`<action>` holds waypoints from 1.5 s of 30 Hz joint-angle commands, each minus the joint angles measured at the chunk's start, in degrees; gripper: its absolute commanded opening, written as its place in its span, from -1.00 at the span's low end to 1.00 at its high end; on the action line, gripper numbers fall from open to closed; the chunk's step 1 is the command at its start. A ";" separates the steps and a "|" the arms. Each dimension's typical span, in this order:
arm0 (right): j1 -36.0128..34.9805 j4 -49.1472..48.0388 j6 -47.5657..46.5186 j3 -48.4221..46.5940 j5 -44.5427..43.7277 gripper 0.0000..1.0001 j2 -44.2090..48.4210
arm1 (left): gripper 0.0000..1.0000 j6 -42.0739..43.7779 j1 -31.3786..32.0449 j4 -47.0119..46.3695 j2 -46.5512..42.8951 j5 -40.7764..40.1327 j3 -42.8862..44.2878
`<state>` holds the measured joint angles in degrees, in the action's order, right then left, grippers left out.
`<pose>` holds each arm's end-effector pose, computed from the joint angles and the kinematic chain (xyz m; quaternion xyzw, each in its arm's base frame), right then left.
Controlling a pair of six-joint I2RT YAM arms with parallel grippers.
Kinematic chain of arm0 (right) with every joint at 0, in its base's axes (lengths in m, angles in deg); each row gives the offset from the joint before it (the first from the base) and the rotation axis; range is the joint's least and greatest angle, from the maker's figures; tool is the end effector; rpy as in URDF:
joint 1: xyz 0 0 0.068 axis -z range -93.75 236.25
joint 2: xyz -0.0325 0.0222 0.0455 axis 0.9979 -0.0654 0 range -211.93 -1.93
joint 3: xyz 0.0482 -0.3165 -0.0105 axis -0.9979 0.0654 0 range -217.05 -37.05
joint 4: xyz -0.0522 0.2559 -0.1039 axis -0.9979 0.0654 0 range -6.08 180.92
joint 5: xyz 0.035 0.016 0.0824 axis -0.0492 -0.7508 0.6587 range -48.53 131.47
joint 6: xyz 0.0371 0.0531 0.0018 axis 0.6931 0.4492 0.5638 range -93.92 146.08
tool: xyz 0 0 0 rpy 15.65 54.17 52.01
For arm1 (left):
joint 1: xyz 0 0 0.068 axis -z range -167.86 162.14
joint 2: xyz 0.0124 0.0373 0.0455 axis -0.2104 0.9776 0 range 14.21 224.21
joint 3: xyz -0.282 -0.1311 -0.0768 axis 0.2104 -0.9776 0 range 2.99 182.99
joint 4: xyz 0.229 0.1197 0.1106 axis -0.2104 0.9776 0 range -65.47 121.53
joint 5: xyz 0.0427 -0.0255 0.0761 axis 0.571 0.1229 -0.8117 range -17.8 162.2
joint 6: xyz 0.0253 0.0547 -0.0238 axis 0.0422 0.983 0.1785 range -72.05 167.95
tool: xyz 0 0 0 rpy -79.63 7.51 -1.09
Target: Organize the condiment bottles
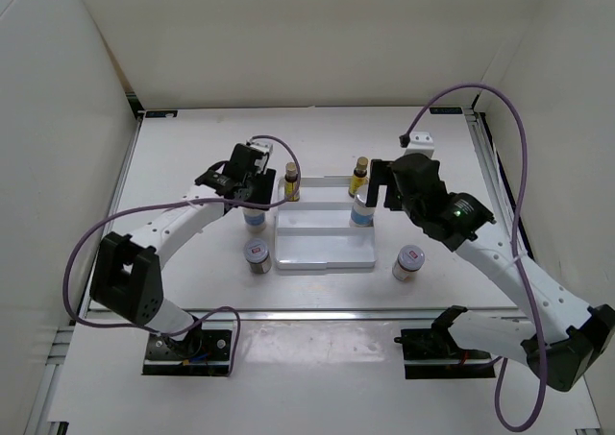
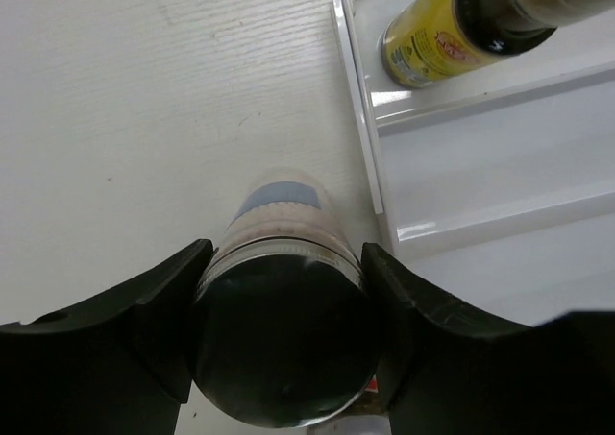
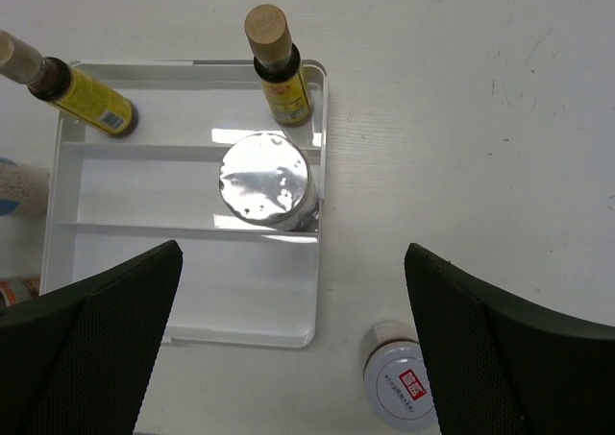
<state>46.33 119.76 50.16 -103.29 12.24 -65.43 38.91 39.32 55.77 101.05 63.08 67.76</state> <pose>0.2016 0.1364 0.4016 0.0018 0.8593 0.0561 0.5084 0.3111 -0.1508 0.2822 0.1244 0.9383 -0.0257 0.3215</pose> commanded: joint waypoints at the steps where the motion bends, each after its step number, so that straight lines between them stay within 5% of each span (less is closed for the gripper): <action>1: -1.12 0.73 1.24 1.80 -1.00 1.00 3.38 | -0.39 0.07 1.12 0.31 -8.52 -6.17 3.42; 11: -1.12 0.02 3.08 7.09 -1.09 1.00 5.23 | -0.68 -5.64 6.30 -0.22 -12.59 -1.69 10.19; 32: -1.12 1.60 2.47 9.90 -2.23 1.00 9.63 | -0.59 -10.21 13.51 -8.22 2.44 -4.67 7.30; 41: -1.12 4.23 2.47 9.90 -2.75 1.00 8.49 | -0.05 -9.68 14.66 -7.07 6.05 -8.62 8.43; 45: -1.12 7.31 4.13 9.90 -4.24 1.00 8.49 | 0.61 -9.16 15.18 -5.76 7.19 -9.16 9.06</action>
<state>45.46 124.52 52.74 -93.48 10.82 -57.06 29.71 54.16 50.63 108.62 56.34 74.71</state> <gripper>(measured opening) 0.998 0.762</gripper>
